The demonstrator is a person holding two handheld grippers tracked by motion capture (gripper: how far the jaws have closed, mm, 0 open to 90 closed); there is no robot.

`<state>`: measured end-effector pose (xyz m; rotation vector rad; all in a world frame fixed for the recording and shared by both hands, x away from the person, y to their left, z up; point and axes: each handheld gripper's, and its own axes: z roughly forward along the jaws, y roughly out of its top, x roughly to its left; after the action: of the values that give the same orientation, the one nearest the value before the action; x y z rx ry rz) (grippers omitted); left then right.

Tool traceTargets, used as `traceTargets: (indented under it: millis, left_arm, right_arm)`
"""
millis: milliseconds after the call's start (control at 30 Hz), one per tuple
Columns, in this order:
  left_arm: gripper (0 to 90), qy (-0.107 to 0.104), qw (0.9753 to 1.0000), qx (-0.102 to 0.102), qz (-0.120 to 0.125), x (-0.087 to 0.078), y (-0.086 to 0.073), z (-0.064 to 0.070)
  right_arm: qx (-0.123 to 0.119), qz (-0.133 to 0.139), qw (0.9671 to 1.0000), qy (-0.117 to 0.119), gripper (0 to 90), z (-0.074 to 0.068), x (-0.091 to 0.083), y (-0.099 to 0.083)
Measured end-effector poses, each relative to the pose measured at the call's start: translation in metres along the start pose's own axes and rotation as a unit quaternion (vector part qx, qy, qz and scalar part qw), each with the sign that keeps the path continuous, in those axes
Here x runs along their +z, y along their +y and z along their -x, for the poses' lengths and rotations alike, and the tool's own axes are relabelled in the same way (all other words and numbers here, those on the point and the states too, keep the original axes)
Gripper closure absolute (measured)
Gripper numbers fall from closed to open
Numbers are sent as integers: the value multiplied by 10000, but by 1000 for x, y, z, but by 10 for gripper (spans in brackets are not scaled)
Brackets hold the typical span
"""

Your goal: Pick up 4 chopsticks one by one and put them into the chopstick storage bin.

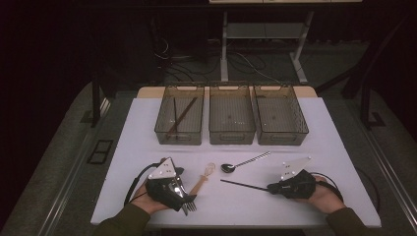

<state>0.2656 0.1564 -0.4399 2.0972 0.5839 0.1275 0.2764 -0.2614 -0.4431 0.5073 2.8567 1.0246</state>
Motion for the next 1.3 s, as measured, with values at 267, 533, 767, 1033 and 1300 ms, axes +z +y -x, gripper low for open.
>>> traceTargets:
  millis: [267,533,767,1033,1300]
  left_arm:
    - [0,-8,10000,21,-2,0,0,0]
    - [0,-11,10000,16,1,0,0,0]
    - [0,-7,10000,11,-5,0,0,0]
    - [0,21,10000,-45,22,-1,-1,-2]
    - [0,60,9999,-87,3,-1,-2,-5]
  right_arm:
    - [188,36,9998,92,862,-1,-1,1]
    - [341,423,9984,170,862,2,-12,2]
    - [383,599,9973,189,861,3,-20,2]
    - [421,887,9951,129,861,5,-30,4]
    - [621,1100,9920,-27,861,11,-37,8]
